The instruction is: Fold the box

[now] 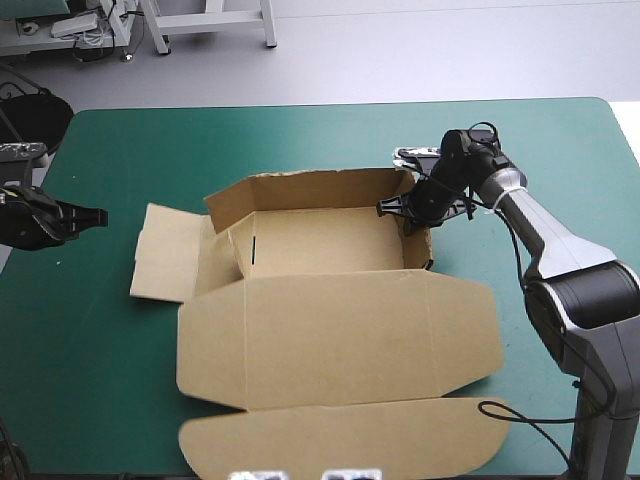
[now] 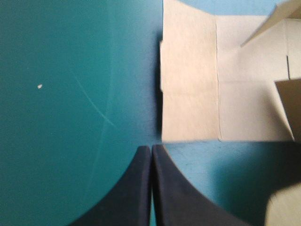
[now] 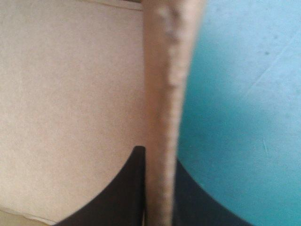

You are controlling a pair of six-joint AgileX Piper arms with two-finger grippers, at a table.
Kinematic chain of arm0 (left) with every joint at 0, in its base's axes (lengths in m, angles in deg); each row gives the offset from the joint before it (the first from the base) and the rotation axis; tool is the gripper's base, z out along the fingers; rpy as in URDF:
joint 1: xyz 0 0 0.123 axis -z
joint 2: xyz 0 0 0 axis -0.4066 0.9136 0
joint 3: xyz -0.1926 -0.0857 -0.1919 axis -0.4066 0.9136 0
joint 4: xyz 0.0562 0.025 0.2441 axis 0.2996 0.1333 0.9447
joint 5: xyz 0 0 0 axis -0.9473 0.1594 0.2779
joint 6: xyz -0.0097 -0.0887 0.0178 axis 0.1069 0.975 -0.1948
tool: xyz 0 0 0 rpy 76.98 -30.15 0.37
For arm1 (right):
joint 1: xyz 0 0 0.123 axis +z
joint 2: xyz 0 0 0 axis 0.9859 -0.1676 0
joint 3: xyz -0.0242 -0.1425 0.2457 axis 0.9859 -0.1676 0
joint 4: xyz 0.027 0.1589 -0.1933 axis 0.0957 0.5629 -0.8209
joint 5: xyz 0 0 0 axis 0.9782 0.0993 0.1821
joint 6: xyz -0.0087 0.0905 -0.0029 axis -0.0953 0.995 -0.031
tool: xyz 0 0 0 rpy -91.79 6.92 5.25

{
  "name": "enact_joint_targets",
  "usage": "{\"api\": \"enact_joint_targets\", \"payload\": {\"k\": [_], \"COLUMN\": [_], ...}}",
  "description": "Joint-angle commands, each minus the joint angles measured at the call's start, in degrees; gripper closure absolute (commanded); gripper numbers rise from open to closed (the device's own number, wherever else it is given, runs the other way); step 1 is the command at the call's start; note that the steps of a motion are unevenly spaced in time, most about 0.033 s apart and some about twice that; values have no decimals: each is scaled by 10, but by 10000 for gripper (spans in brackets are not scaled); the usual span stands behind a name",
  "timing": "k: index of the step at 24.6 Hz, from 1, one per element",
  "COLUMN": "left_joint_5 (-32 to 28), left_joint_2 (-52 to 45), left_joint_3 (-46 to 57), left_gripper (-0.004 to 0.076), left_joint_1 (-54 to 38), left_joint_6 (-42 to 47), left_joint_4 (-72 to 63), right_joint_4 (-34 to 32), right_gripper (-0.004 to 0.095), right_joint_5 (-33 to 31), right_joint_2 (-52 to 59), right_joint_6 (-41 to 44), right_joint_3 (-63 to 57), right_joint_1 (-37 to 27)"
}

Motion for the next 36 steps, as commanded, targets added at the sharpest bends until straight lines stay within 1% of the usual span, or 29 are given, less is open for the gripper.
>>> {"api": "enact_joint_targets", "payload": {"k": [1, 4, 6, 7, 10, 11, 12, 13, 14, 15, 17, 19, 23, 27, 31, 36], "left_joint_5": [-24, -47, -63, -74, -91, -99, -101, -101, -96, -79, -53, -31, 22, 22, 22, 22], "left_joint_2": [-9, 4, 12, 22, 37, 47, 55, 68, 74, 86, 101, 110, 111, 97, 74, 40], "left_joint_3": [-14, -14, -14, -14, -14, -14, -14, -14, -14, -14, -14, -14, -14, -14, -14, -14], "left_gripper": [732, 732, 732, 732, 732, 732, 732, 732, 732, 732, 732, 733, 733, 733, 733, 733], "left_joint_1": [-25, -67, -93, -120, -153, -172, -183, -204, -210, -222, -225, -224, -215, -161, -71, -11], "left_joint_6": [-5, -16, -16, -16, -29, -45, -52, -71, -82, -106, -133, -157, -172, -172, -174, -188], "left_joint_4": [-19, -64, -86, -114, -166, -216, -242, -305, -332, -397, -489, -572, -684, -695, -705, -744], "right_joint_4": [25, 33, 51, 83, 132, 172, 194, 244, 266, 321, 383, 422, 442, 444, 440, 406], "right_gripper": [926, 926, 926, 926, 926, 926, 926, 926, 926, 926, 926, 926, 926, 926, 926, 925], "right_joint_5": [-16, -31, -44, -57, -63, -63, -63, -63, -63, -63, -63, -63, -63, -62, -62, -62], "right_joint_2": [48, 86, 110, 131, 166, 186, 197, 217, 225, 242, 268, 287, 299, 299, 299, 299], "right_joint_6": [-18, -29, -39, -51, -64, -82, -85, -100, -109, -125, -143, -158, -164, -164, -165, -166], "right_joint_3": [21, 42, 61, 78, 97, 98, 98, 98, 98, 98, 98, 98, 98, 98, 97, 96], "right_joint_1": [-1, -13, -26, -45, -80, -103, -116, -141, -151, -174, -200, -213, -212, -211, -211, -211]}}
